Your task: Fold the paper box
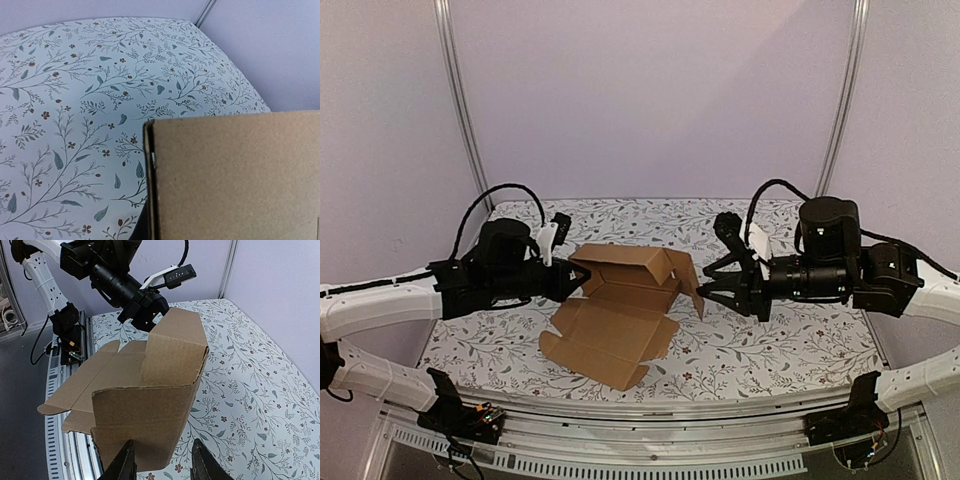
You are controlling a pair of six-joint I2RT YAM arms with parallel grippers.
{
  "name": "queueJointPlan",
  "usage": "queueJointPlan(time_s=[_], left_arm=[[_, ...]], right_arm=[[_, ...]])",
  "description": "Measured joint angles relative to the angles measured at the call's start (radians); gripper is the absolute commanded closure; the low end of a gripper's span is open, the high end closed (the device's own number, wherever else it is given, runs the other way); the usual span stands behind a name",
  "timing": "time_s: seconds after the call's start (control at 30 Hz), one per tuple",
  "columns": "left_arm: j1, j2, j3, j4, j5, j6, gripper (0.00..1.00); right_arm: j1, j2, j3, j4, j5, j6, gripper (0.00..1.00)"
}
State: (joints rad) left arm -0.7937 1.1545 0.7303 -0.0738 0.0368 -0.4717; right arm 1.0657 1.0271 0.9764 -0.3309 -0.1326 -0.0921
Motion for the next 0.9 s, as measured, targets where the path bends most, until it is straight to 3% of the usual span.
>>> queueJointPlan(time_s=[0.9], left_arm=[[0.000,-0.072,-0.060,0.035,-0.095,0.027,1.00]], right_arm=[[0.000,0.226,0.103,0.114,-0.102,0.071,0.66]])
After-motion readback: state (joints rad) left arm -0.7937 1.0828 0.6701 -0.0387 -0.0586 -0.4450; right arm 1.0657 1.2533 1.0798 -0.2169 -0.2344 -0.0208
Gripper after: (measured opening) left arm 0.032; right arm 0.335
